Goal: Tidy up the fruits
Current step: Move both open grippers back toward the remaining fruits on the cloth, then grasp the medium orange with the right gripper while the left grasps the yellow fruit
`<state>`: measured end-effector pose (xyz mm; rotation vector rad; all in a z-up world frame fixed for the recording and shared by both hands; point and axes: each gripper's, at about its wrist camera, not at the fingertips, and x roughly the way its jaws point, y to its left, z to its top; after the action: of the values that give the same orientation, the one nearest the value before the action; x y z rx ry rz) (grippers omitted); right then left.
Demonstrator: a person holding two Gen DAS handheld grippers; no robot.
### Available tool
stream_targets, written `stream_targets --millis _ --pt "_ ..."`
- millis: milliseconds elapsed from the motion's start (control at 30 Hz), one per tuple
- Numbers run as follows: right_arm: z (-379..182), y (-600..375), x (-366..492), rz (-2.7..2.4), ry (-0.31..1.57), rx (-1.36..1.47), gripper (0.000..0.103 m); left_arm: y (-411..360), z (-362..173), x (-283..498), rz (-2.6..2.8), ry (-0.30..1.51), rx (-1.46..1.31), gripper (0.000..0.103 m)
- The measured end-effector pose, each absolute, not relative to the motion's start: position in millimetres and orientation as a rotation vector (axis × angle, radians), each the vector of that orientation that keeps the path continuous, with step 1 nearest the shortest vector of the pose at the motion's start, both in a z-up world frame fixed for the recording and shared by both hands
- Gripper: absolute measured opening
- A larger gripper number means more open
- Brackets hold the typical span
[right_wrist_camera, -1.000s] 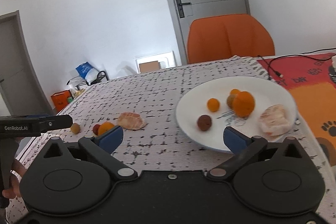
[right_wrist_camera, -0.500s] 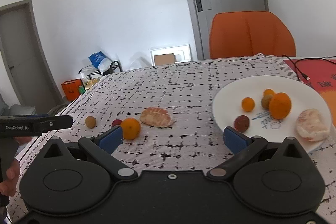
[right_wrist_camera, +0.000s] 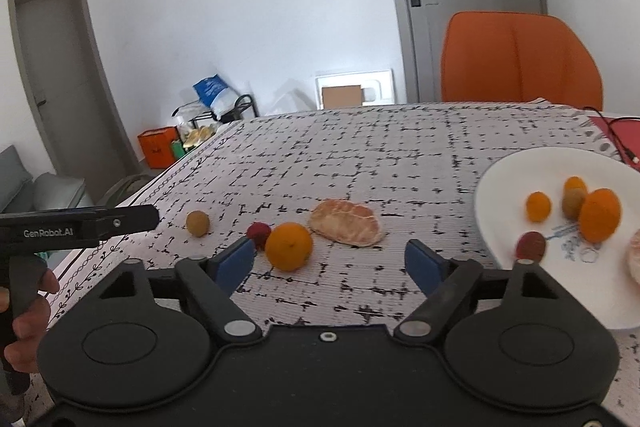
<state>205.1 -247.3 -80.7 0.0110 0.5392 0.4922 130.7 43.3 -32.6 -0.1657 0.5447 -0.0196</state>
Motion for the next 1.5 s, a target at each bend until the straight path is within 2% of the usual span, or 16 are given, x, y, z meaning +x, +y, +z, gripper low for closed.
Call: stream_targets --millis 233,433,600,700,967,1067,1133,1267,1500 --pt "-85.0 -232.3 216.6 0.525 0.570 0.001 0.070 44.3 -40.7 142.7 -0.031 0.571 -0.169 0.078" --pt "-91.1 -222.5 227.9 0.549 0.607 -0.008 0.060 45.9 -48.4 154.9 -0.040 0.602 -0.167 0.061" --pt "-96.0 -217.3 236.7 0.560 0.629 -0.009 0.058 47.0 -52.2 165.5 -0.040 0.622 -0.166 0.051" --pt "-97.9 -214.4 241.0 0.570 0.641 -0.006 0.053 46.8 -54.6 172.2 -0.041 0.636 -0.167 0.047" --pt "-103.5 -211.0 250.7 0.583 0.669 -0.005 0.050 47.5 -62.4 186.5 -0.045 0.663 -0.162 0.039" --pt "-104.9 -211.2 251.7 0.594 0.675 0.001 0.046 48.2 -66.1 190.2 -0.038 0.673 -0.166 0.039" --pt "-106.0 -208.4 252.5 0.600 0.678 -0.005 0.040 48.3 -68.1 193.2 -0.033 0.674 -0.166 0.038" --pt "-106.3 -206.9 254.1 0.608 0.682 0.001 0.035 46.4 -67.2 196.4 -0.034 0.678 -0.160 0.023" --pt "-99.3 -213.1 244.4 0.600 0.657 -0.001 0.035 39.2 -56.2 184.9 -0.053 0.651 -0.149 0.023"
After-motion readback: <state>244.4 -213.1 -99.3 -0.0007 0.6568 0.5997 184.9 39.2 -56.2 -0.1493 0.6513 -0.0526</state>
